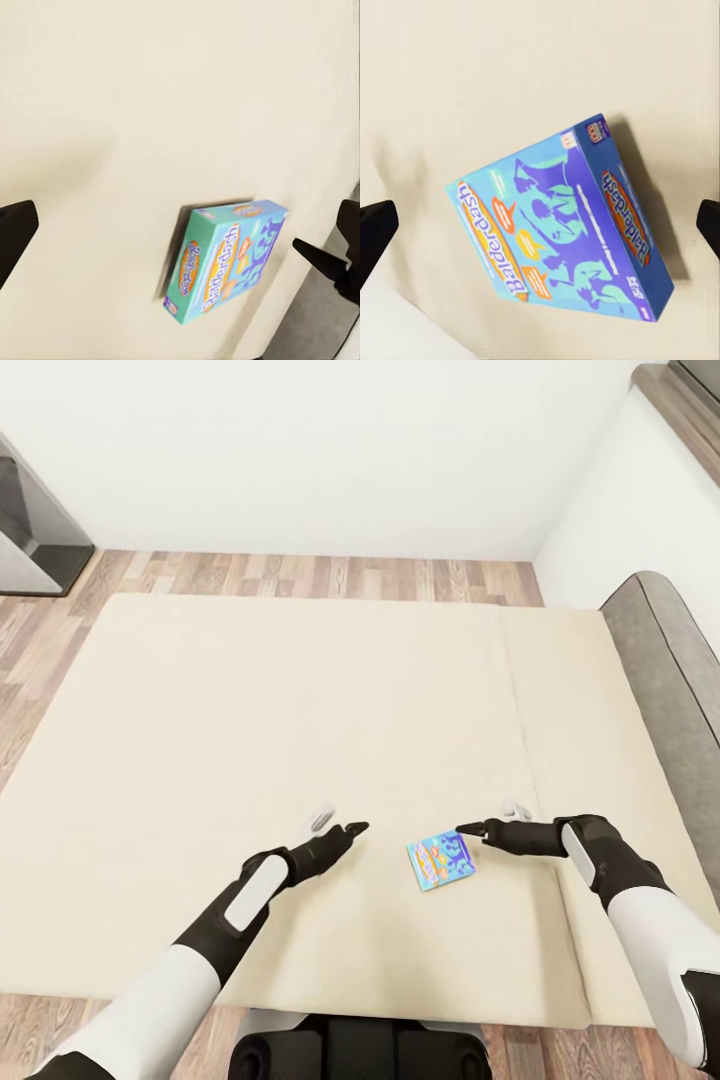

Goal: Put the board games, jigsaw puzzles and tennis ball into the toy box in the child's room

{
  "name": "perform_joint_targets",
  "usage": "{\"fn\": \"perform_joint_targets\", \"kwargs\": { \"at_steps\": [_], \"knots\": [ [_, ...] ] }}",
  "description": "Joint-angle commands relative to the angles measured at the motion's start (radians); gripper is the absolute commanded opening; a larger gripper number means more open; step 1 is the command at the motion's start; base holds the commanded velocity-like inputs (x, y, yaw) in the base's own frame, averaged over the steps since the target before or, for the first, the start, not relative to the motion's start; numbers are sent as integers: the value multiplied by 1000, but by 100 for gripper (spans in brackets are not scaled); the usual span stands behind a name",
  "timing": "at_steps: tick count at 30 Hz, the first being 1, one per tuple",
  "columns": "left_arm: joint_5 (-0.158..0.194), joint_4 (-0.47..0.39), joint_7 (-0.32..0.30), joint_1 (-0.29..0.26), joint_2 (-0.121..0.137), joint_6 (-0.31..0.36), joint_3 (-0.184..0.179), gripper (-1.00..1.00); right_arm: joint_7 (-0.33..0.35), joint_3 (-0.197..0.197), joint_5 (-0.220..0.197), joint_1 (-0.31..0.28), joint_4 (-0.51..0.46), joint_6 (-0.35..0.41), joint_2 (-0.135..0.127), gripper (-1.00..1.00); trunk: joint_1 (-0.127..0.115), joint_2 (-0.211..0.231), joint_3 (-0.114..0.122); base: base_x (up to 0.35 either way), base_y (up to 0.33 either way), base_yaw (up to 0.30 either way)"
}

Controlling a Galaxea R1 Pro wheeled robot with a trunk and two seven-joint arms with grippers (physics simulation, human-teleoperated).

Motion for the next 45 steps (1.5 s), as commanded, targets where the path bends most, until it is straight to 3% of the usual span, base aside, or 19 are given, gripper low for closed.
{"fn": "perform_joint_targets", "kwargs": {
  "at_steps": [1,8,11,45],
  "knots": [
    [-10,-10,-2,0,-1,3,0,100,-3,-2,-7,0,0,-6,-1,100,0,-1,-1,0,0,0],
    [-49,-37,2,-6,0,10,0,100,-9,-9,-12,-5,3,-49,-8,100,0,-1,-2,0,0,0],
    [-49,-54,7,-9,12,15,0,100,-17,-12,-13,-22,3,-49,-18,100,0,-1,-2,0,0,0],
    [-49,-61,7,-9,12,15,0,100,-17,-12,-13,-22,3,-49,-18,100,0,-1,-2,0,0,0]
  ]
}}
